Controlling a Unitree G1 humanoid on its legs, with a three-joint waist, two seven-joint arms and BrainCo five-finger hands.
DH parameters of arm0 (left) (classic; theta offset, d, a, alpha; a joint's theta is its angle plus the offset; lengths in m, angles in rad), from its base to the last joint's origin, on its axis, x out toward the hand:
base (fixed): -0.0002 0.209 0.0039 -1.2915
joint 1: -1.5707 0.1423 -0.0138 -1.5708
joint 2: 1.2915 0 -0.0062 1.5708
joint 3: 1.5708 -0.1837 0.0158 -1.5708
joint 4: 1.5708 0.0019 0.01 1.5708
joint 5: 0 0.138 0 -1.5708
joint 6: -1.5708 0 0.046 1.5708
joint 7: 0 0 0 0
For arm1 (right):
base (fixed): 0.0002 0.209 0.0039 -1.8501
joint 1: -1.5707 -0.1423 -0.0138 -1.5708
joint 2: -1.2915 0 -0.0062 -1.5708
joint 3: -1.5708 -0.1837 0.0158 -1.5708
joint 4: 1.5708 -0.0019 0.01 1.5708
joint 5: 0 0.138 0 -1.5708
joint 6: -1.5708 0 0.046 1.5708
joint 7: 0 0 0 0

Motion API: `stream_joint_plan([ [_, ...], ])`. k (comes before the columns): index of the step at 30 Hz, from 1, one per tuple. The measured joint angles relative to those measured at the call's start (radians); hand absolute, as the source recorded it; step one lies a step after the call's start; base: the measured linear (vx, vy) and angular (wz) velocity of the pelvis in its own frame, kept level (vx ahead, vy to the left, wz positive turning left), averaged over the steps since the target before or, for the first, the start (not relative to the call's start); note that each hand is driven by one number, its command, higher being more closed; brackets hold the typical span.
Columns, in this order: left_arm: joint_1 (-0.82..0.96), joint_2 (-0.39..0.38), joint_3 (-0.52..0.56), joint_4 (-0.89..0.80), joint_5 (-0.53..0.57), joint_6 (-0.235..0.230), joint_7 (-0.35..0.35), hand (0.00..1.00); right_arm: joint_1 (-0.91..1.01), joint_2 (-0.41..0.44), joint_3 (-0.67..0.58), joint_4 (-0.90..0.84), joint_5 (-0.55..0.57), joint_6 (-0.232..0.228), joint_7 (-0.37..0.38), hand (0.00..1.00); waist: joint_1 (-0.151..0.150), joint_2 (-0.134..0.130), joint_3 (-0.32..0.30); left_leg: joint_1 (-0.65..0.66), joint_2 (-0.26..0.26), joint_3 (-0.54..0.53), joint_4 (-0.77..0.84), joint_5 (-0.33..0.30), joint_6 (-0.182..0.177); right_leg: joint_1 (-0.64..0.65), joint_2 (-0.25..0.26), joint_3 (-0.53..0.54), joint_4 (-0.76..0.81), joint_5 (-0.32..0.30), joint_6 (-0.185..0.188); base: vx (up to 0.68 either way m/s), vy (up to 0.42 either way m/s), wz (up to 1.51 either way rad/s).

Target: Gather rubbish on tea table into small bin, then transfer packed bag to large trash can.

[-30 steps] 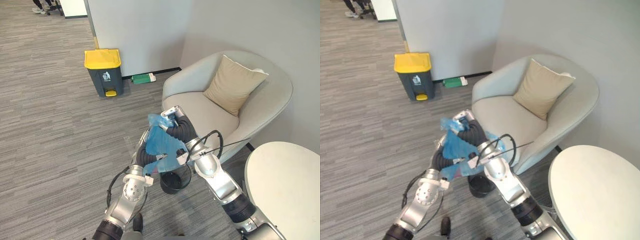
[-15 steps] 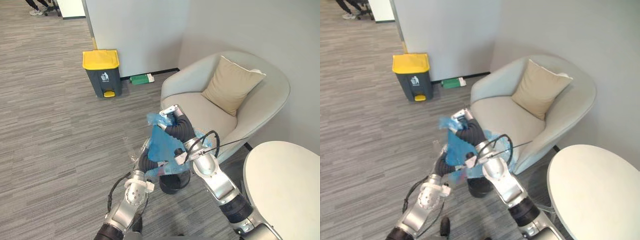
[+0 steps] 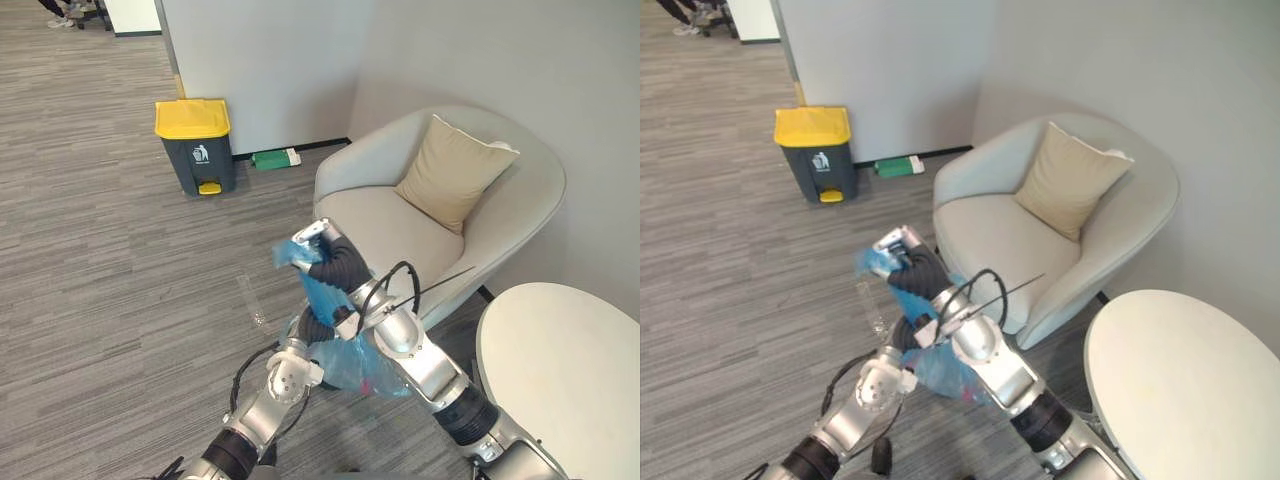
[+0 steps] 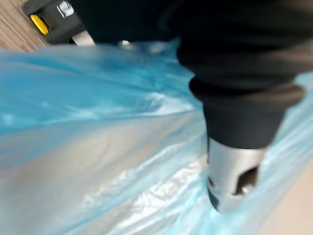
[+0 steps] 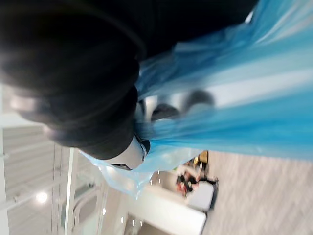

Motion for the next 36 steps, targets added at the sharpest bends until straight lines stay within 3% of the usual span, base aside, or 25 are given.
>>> stream_joint_plan([
  [9, -0.077, -0.002, 0.006, 0.016, 0.010, 0.015, 0.032, 1.00, -0.030, 0.007, 0.027, 0.000, 0.049, 0.001, 0.029, 1.00, -0.015, 0.000, 0.000, 0.003, 0.009, 0.014, 0.000, 0.002, -0.002, 0.001, 0.009, 0.015, -0.007, 0.011, -0.008, 0.01, -0.011, -0.05],
  [16, -0.076, -0.002, 0.022, 0.007, -0.050, 0.015, 0.033, 1.00, -0.026, 0.008, 0.027, -0.001, 0.029, -0.011, 0.036, 1.00, -0.032, 0.000, 0.000, 0.011, 0.010, 0.019, 0.000, 0.000, -0.003, 0.004, 0.009, 0.021, -0.005, 0.011, -0.008, 0.00, 0.000, -0.02],
  [17, -0.073, -0.002, 0.030, -0.009, -0.059, 0.015, 0.033, 1.00, -0.020, 0.009, 0.027, -0.001, 0.026, -0.015, 0.036, 0.00, -0.032, 0.000, 0.000, 0.012, 0.004, 0.020, 0.000, 0.000, -0.004, 0.003, 0.009, 0.021, -0.003, 0.011, -0.008, 0.00, 0.000, 0.00],
  [29, -0.001, -0.006, 0.166, -0.169, -0.086, 0.011, 0.054, 1.00, 0.117, 0.028, -0.120, -0.001, -0.187, -0.019, -0.039, 0.00, -0.038, 0.003, 0.002, 0.022, -0.011, 0.018, -0.002, 0.001, -0.002, -0.004, -0.005, 0.014, 0.032, -0.015, -0.002, 0.00, 0.001, 0.00],
  [36, 0.055, -0.005, 0.249, -0.247, -0.087, 0.011, 0.053, 1.00, 0.164, -0.041, -0.274, -0.030, -0.357, -0.020, -0.091, 0.00, -0.038, 0.006, 0.004, 0.022, -0.019, 0.016, 0.000, 0.001, -0.001, -0.002, -0.012, 0.011, 0.031, -0.013, 0.001, 0.00, 0.000, 0.00],
])
